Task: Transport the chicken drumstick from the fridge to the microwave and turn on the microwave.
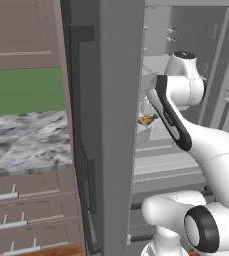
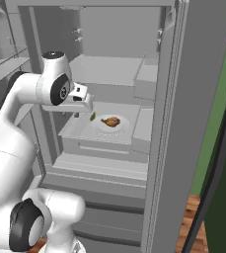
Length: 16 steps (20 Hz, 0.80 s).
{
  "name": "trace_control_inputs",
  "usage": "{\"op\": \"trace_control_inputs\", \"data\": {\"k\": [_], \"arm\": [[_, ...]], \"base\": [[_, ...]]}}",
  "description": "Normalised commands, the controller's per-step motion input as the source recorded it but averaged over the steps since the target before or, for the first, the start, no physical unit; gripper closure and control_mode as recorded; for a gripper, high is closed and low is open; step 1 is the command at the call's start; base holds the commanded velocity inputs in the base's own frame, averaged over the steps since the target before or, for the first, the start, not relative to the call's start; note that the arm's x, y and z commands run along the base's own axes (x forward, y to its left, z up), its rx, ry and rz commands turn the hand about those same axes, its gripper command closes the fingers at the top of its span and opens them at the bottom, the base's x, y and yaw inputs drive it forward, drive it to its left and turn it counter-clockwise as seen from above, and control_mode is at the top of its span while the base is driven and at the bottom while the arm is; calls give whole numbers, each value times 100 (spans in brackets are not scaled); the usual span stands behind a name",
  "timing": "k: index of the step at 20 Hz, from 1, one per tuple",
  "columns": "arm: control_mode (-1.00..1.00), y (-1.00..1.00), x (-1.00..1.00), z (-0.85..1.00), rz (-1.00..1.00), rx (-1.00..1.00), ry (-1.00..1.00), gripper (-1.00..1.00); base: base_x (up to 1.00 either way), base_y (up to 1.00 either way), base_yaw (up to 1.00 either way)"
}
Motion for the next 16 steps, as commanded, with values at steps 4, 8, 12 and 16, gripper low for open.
{"op": "trace_control_inputs", "data": {"k": [4,8,12,16], "arm": [[-100,-1,-10,-2,0,0,-4,-100],[-100,-20,-17,-10,-1,1,-3,-100],[-100,-33,-13,-15,-3,10,-2,-100],[-100,-25,-3,-13,1,10,-17,-100]], "base": [[0,0,0],[0,0,0],[0,0,0],[0,0,0]]}}
